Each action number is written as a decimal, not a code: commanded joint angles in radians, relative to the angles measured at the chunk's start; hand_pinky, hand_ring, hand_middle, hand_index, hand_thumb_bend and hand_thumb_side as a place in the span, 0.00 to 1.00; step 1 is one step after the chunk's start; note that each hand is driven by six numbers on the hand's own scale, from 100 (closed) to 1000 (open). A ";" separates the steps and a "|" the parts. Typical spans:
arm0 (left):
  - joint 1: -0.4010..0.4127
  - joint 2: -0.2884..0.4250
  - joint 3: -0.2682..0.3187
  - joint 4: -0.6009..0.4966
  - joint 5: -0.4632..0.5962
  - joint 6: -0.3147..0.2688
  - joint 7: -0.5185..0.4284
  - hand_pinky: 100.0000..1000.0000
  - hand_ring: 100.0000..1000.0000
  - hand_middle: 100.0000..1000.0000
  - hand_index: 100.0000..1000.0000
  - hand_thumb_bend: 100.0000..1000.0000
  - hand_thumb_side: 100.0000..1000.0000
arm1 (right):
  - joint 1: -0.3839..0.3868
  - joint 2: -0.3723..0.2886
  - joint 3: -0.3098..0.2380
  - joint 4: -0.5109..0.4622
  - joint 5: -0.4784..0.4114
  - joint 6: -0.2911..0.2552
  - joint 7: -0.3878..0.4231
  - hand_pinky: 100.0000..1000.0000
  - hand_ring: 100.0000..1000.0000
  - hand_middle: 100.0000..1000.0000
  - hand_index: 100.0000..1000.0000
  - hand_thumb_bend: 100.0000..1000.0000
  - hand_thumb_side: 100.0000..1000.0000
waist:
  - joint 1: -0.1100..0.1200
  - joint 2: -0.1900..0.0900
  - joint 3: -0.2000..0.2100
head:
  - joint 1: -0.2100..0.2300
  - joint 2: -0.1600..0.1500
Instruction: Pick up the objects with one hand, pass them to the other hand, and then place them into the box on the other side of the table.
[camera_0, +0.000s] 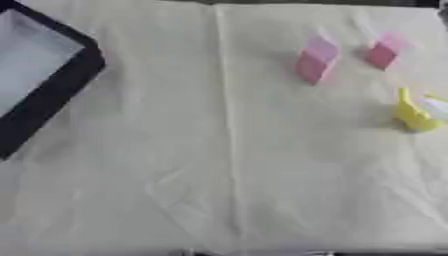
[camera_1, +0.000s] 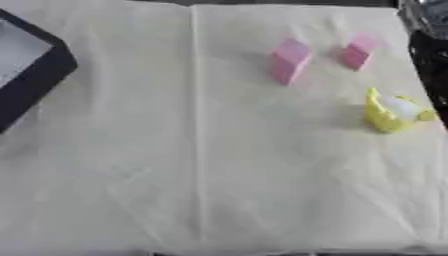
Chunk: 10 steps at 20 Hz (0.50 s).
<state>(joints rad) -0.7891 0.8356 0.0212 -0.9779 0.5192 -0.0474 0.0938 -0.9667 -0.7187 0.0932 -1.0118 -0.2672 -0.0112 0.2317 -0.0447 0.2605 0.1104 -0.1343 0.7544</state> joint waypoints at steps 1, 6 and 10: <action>-0.009 0.055 0.010 -0.020 0.009 -0.001 0.005 0.70 0.77 0.80 0.91 0.43 0.77 | -0.012 -0.043 -0.004 -0.023 0.008 0.001 0.002 0.91 0.82 0.88 0.88 0.42 0.31 | 0.003 -0.031 -0.001 | 0.002 -0.001; 0.016 0.066 0.001 -0.044 0.002 0.017 0.023 0.69 0.77 0.79 0.92 0.39 0.77 | -0.016 -0.046 0.005 -0.029 0.052 0.017 0.005 0.91 0.82 0.88 0.88 0.43 0.32 | 0.005 -0.031 -0.004 | 0.014 -0.004; 0.059 0.086 -0.006 -0.113 0.002 0.045 0.042 0.69 0.76 0.79 0.91 0.37 0.76 | -0.012 -0.058 0.013 -0.049 0.119 0.041 0.018 0.91 0.83 0.88 0.88 0.46 0.31 | 0.004 -0.029 -0.005 | 0.005 -0.008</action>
<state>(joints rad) -0.7211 0.8656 0.0137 -1.0568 0.5211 -0.0111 0.1289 -0.9664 -0.7303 0.1086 -1.0352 -0.1705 0.0206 0.2479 -0.0445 0.2600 0.1057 -0.1260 0.7542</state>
